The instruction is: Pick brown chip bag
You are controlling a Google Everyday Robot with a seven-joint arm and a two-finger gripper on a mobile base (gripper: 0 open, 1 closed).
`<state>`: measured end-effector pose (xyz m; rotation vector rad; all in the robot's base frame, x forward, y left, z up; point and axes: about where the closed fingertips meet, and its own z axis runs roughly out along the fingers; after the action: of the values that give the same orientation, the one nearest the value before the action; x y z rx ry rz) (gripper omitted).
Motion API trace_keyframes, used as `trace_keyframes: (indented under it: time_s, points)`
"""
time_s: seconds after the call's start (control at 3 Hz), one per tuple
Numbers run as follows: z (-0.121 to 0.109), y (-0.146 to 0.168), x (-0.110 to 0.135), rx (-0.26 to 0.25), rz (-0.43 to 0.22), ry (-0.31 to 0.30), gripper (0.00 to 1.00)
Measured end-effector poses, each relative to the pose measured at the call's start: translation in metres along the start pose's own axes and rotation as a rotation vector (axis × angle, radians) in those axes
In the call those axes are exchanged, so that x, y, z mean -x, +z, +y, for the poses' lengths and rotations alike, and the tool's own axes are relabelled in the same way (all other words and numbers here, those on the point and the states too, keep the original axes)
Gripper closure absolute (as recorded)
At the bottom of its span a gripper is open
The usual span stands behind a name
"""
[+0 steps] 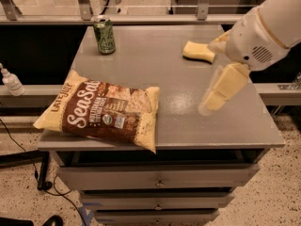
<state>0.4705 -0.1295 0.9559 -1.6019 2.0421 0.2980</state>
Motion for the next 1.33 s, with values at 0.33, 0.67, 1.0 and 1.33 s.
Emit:
trace_keyframes:
  time_s: [0.33, 0.67, 1.0, 1.33]
  points:
    - [0.013, 0.043, 0.036, 0.068, -0.113, 0.019, 0.0]
    - [0.03, 0.08, 0.056, 0.128, -0.185, 0.047, 0.0]
    - [0.042, 0.113, 0.066, 0.172, -0.234, 0.078, 0.0]
    - [0.048, 0.138, 0.075, 0.203, -0.273, 0.109, 0.0]
